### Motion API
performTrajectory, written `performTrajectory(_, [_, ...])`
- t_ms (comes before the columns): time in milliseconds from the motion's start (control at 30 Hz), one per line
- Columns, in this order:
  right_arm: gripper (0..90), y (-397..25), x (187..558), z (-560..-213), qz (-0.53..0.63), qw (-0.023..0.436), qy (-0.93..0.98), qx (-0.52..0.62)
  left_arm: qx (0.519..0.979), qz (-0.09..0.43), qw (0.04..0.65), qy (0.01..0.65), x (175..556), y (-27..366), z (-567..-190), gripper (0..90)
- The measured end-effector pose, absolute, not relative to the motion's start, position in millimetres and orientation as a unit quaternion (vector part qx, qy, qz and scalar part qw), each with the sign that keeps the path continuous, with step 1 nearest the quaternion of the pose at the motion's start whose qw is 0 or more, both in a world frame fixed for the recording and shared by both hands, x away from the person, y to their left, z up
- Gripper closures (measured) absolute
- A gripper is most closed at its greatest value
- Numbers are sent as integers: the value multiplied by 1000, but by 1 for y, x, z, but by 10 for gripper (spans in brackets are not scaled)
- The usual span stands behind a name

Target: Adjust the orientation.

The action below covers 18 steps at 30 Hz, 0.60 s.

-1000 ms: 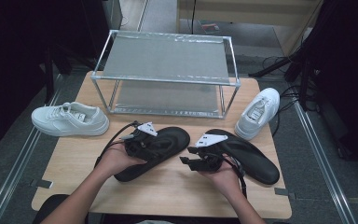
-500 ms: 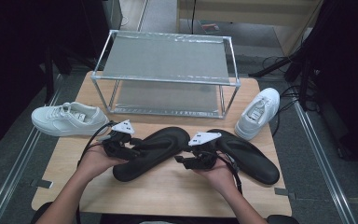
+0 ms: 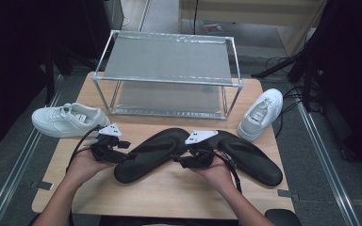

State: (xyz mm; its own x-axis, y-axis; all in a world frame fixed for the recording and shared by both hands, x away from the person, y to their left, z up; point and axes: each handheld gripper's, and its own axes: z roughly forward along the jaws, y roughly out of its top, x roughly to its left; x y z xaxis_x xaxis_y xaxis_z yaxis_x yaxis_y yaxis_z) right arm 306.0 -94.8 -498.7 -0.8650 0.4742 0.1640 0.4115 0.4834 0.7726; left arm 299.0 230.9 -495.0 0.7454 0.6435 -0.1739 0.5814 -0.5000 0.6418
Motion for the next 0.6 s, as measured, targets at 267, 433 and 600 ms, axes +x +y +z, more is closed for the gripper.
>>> performTrajectory(267, [596,-92,307,-498,439,28,862,251,856,38,355,374,304,247,-501,451])
performTrajectory(433, [635,-90,305,-499,439,35,863,248,849,31,350,395,310,256,-504,602])
performTrajectory(600, [695,-89,304,-498,455,49,854,248,841,39,356,406,315,260,-505,766])
